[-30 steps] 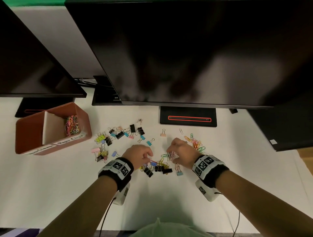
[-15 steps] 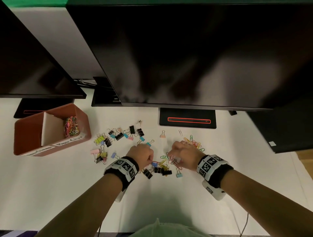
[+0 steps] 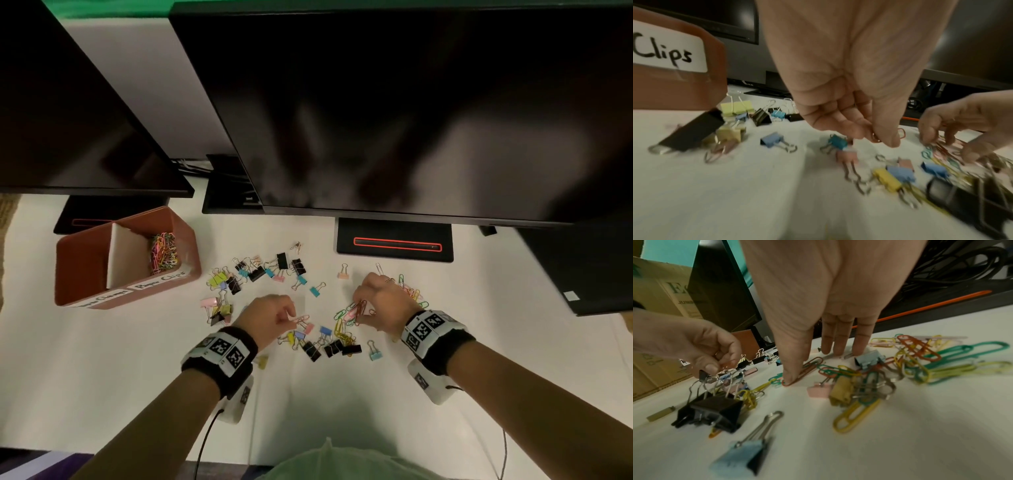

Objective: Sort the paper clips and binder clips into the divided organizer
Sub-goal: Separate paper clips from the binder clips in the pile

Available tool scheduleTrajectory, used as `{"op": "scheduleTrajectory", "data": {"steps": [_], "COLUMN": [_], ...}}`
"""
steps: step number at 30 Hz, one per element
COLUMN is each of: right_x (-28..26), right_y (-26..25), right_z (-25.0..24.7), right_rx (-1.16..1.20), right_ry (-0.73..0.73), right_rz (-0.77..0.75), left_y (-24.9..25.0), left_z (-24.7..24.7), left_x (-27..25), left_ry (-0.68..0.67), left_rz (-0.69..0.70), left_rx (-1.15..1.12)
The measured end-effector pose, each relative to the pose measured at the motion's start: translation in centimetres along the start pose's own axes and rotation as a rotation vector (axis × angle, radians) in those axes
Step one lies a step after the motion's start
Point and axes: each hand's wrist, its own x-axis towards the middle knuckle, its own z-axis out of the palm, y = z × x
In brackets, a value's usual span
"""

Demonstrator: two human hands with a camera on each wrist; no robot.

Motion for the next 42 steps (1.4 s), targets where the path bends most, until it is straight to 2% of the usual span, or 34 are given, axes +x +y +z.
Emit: {"op": "scheduleTrajectory", "data": {"steps": [3,6,9,13,15,18,21,25,29,36,42], "right_x": [-0.1,0.1,0.4,0.8,0.8,0.9,0.9,0.9,0.6,-0.2,0.2], "right_y": [-0.1,-0.6,-1.0,-1.3,-1.4,-1.4,-1.6,-2.0,-1.8,-1.8,-2.2], "right_z": [-0.1,0.0,0.1,0.1,0.1,0.0,-0.1,-0.2,0.1,0.3,0.1], "right_rx": [-0.066,-0.091,-0.043,0.004,0.010,0.012,0.020,0.017,0.049,0.034,0.040], "right_ry": [-0.071,-0.099,-0.086,-0.079,-0.079,-0.090,-0.100,-0.110,-0.124,-0.095,-0.089], "right_rz": [-0.072,-0.100,-0.093,-0.054,-0.031,0.002,0.027,0.043,0.067,0.035,-0.029], "left_y": [-0.7,-0.5,-0.3,-0.3,-0.6,-1.0,-1.1,-0.3,0.1,0.3,0.3], "left_z": [1.7,2.6,2.6,1.7,1.4,1.7,2.4,2.8,2.8,2.6,2.4], "left_x": [-0.3,-0.5,-0.4,0.2,0.2,0.0,0.2,0.5,0.7,1.1,1.0], "left_ry": [-0.031,-0.060,0.035,0.149,0.177,0.119,0.020,0.058,0.029,-0.028,-0.009], "left_rz": [-0.007,0.061,0.118,0.087,0.122,0.226,0.251,0.246,0.238,0.189,0.198], "left_rx": [-0.032,0.137,0.156,0.164,0.149,0.180,0.397,0.482,0.596,0.558,0.547]}}
